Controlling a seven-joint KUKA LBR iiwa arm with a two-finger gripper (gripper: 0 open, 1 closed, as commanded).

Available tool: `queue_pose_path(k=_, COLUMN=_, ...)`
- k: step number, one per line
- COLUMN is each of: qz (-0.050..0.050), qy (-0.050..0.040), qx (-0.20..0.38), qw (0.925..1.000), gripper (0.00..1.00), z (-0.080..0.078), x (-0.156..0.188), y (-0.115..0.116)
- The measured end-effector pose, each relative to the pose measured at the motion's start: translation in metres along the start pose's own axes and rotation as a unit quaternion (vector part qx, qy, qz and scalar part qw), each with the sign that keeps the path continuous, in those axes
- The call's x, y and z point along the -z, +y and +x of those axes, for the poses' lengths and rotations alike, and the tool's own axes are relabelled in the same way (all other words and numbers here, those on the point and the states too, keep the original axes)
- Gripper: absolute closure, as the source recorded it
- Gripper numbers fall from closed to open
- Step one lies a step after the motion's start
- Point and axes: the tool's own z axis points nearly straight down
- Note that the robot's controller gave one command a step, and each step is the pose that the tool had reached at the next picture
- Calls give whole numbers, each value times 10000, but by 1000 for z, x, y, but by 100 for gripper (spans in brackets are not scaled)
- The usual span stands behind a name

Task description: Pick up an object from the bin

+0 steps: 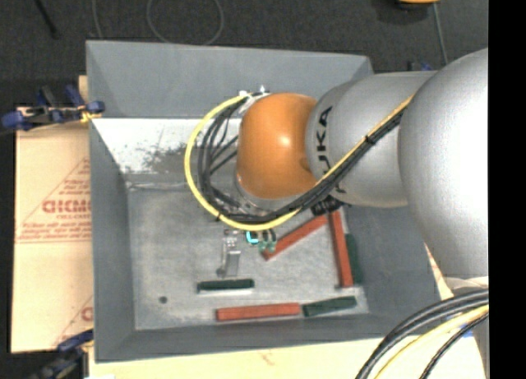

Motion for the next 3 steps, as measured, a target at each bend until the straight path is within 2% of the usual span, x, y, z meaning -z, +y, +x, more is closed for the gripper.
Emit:
queue_pose_path(k=1, qz=8, qy=-22, qx=1636, qw=9865, gripper=0, z=9, x=-29, y=14)
queue_pose_path(k=2, qz=4, qy=-82, qx=1933, qw=9811, gripper=0, z=69, x=-57, y=19)
queue_pose_path(k=3, qz=7, qy=-35, qx=2291, qw=9734, gripper=0, z=25, x=-55, y=-64)
